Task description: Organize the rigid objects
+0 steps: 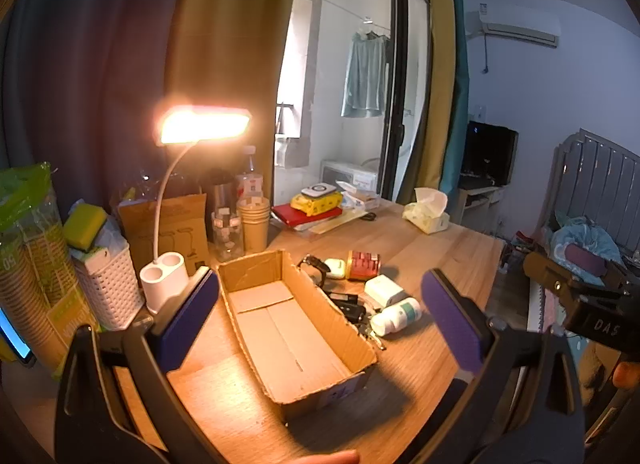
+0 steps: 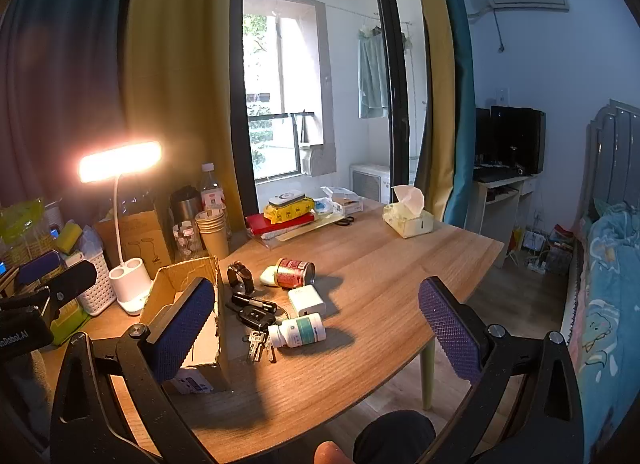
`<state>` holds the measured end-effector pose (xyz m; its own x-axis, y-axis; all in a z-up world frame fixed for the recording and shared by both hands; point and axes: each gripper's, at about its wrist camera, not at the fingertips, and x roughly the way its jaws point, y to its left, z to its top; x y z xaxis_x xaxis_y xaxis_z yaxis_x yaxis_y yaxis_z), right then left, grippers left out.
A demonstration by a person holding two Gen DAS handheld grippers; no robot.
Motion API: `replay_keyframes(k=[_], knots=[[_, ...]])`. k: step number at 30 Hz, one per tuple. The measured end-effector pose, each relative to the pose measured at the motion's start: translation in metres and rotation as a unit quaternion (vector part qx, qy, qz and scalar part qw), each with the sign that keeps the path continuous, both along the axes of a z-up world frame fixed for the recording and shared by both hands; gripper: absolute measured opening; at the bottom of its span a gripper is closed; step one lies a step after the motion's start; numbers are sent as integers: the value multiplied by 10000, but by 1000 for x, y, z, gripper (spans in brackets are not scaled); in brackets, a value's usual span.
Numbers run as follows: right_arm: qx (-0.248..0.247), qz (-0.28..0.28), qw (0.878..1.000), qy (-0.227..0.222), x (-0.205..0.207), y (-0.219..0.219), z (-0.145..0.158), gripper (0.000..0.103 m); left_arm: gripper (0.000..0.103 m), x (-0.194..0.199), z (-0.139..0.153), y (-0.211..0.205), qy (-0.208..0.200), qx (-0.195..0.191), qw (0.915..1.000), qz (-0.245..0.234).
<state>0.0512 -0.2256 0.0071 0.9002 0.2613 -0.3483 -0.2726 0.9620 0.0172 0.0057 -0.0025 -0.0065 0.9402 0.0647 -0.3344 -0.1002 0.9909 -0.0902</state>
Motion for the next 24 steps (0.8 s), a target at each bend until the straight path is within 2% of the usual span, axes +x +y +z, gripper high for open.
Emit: replay_keyframes(k=[24], knots=[[0, 19, 10000, 17, -1, 2, 0, 103, 102, -1, 4, 0, 8, -36, 10000, -65]])
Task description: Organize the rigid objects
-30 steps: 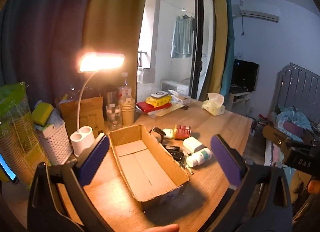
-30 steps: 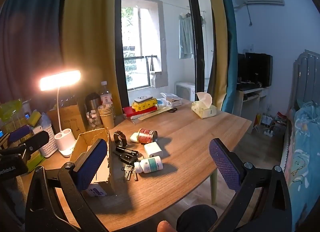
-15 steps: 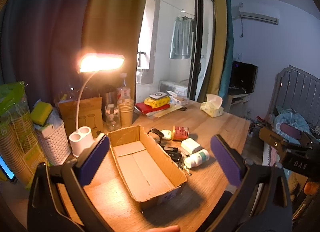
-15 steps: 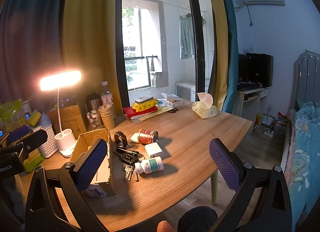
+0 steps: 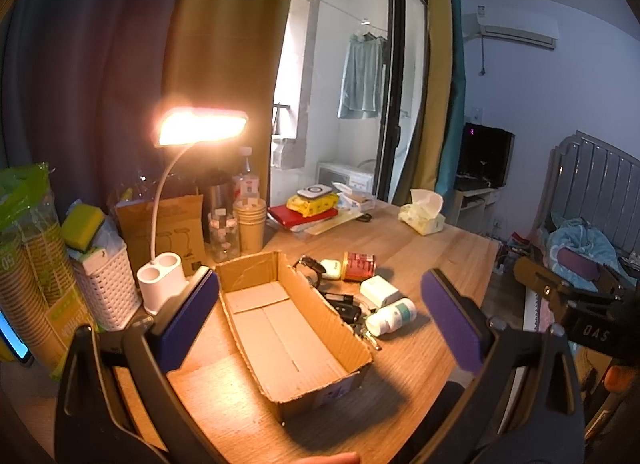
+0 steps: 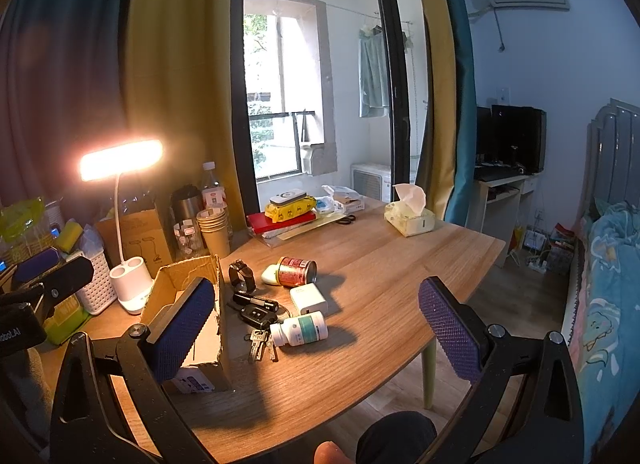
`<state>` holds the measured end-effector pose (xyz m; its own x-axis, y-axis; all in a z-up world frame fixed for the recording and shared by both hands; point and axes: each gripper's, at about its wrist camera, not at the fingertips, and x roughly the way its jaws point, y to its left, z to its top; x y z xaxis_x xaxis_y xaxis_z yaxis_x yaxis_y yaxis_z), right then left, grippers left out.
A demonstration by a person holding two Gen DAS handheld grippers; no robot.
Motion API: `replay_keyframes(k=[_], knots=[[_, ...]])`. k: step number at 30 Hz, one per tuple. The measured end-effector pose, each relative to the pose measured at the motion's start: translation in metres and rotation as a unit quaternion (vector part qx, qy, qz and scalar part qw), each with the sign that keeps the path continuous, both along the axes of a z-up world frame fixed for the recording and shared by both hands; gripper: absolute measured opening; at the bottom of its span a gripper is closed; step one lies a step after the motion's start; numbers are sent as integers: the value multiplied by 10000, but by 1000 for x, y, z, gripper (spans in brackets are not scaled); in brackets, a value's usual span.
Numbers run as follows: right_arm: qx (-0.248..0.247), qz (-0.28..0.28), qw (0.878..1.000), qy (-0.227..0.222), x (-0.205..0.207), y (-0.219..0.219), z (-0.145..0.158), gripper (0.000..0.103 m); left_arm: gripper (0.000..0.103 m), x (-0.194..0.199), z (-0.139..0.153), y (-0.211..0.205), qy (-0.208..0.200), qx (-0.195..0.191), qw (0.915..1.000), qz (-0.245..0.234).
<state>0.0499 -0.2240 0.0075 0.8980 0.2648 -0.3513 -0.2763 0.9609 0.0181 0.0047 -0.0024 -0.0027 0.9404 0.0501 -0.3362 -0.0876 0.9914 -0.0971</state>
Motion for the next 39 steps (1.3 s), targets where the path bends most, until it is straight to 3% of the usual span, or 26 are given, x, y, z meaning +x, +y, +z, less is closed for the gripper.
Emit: replay_keyframes(k=[39], knots=[[-19, 39, 10000, 47, -3, 3, -8, 103, 102, -2, 3, 2, -11, 4, 10000, -7]])
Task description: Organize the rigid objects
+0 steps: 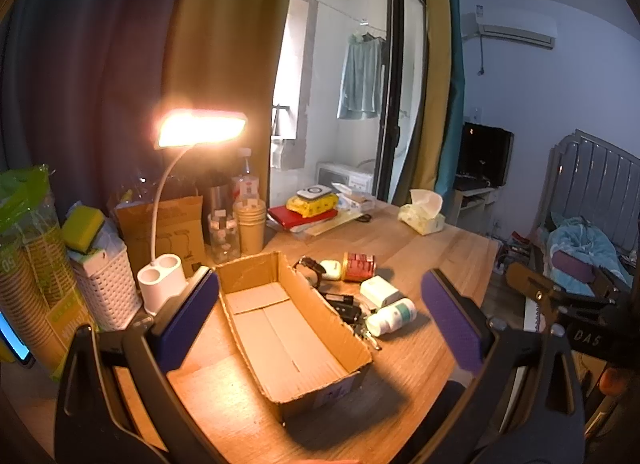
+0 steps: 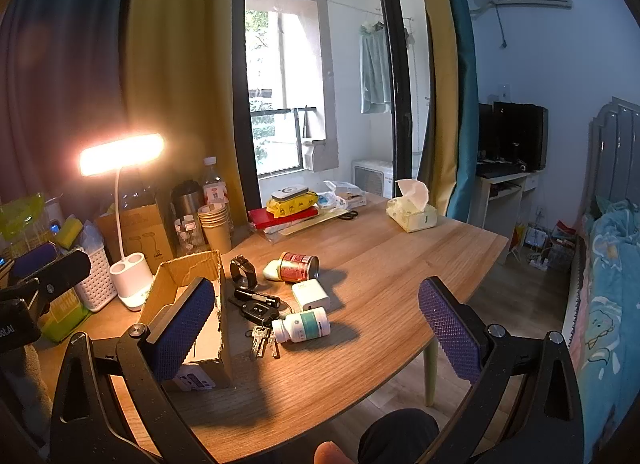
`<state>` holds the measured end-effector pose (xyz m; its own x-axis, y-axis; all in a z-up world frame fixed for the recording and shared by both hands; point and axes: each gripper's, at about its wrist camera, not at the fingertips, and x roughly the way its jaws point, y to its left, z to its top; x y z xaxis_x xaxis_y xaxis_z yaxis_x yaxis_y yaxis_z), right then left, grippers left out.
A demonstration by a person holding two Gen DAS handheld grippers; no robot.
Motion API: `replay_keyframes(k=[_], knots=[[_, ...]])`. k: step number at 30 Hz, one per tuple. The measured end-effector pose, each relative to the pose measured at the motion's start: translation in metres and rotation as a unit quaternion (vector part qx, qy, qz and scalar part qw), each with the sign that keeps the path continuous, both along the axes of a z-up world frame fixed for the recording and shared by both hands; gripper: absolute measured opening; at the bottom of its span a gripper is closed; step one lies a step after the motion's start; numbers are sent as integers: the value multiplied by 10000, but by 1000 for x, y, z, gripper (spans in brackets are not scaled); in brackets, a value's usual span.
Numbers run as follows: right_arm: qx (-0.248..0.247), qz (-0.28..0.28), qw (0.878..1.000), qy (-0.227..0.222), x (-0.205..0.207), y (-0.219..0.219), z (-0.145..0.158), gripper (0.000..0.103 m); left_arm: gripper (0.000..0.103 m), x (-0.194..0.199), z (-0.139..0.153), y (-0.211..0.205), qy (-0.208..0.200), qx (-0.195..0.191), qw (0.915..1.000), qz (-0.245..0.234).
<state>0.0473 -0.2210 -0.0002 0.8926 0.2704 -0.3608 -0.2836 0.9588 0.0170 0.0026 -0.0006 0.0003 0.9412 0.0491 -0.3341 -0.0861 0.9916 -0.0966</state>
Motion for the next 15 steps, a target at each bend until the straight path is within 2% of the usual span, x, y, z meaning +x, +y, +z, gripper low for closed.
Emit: replay_keyframes(k=[8, 15], knots=[[14, 9, 10000, 59, 1, 0, -6, 103, 102, 5, -4, 3, 71, 3, 10000, 42], [-9, 40, 9995, 304, 20, 3, -21, 103, 102, 26, -25, 6, 320, 98, 9992, 195]])
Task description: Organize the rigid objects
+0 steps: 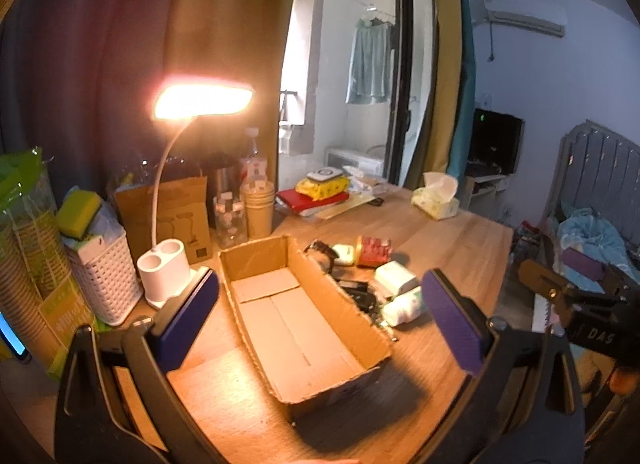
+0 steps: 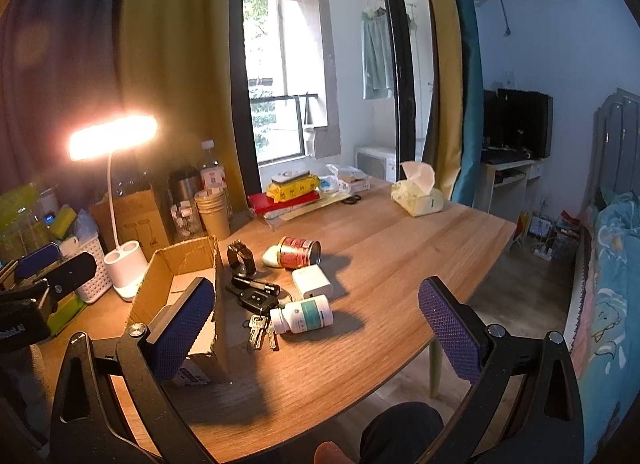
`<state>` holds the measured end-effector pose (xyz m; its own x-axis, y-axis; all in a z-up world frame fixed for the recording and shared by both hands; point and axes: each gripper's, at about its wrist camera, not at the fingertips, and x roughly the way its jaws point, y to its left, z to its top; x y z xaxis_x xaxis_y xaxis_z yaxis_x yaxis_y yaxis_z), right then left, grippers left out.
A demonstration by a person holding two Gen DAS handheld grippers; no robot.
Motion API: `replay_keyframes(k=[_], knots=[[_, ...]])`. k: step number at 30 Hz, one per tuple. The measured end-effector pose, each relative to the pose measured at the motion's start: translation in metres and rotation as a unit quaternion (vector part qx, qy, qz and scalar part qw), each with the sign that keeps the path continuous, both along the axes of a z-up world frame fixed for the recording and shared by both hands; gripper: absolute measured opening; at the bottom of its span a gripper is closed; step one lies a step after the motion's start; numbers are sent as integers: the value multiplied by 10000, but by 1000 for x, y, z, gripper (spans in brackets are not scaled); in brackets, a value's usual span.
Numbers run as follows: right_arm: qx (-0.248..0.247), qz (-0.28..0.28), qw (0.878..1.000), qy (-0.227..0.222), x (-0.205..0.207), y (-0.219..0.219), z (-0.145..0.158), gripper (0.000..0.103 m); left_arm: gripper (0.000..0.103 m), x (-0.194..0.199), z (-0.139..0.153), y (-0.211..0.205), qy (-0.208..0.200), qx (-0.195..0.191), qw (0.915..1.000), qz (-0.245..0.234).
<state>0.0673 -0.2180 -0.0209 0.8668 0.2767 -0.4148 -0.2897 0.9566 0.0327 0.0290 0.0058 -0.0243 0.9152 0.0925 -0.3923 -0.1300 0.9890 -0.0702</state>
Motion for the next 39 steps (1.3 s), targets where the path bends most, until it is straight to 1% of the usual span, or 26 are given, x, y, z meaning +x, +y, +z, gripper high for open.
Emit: replay_keyframes(k=[9, 13, 18, 23, 26, 28, 31, 33, 34, 35, 36, 37, 38, 39], knots=[[-105, 87, 9986, 511, 39, 10, -35, 103, 102, 43, -47, 24, 623, -10, 9974, 364], [-157, 122, 9970, 749, 57, 15, -54, 103, 102, 60, -72, 37, 975, -205, 9943, 390], [-173, 143, 9947, 1004, 75, 18, -73, 103, 102, 75, -94, 52, 1159, -246, 9915, 535], [-188, 180, 9926, 1184, 91, 23, -88, 103, 102, 91, -118, 67, 1565, -396, 9850, 614], [-209, 219, 9923, 1204, 98, 26, -93, 103, 102, 97, -129, 73, 1719, -342, 9822, 671], [-247, 257, 9922, 1196, 101, 29, -96, 103, 102, 103, -138, 74, 1925, -308, 9791, 588], [-302, 379, 9916, 1197, 107, 34, -103, 103, 101, 110, -154, 76, 2365, -389, 9702, 354], [-371, 422, 9914, 1180, 109, 38, -107, 103, 101, 108, -156, 79, 2441, -502, 9681, 275], [-401, 448, 9912, 1176, 111, 39, -109, 103, 98, 107, -157, 79, 2428, -479, 9687, 197], [-432, 470, 9911, 1165, 112, 41, -111, 103, 86, 106, -157, 78, 2440, -450, 9686, 124], [-457, 490, 9912, 1143, 112, 42, -112, 103, 81, 106, -157, 78, 2490, -450, 9674, 62], [-483, 514, 9911, 1129, 113, 44, -113, 103, 66, 106, -159, 79, 2536, -483, 9661, 21], [-531, 537, 9909, 1112, 114, 45, -114, 103, 47, 107, -160, 79, 2584, -488, 9648, -15], [-571, 548, 9908, 1095, 114, 47, -115, 103, 44, 106, -160, 79, 2584, -522, 9646, -76]])
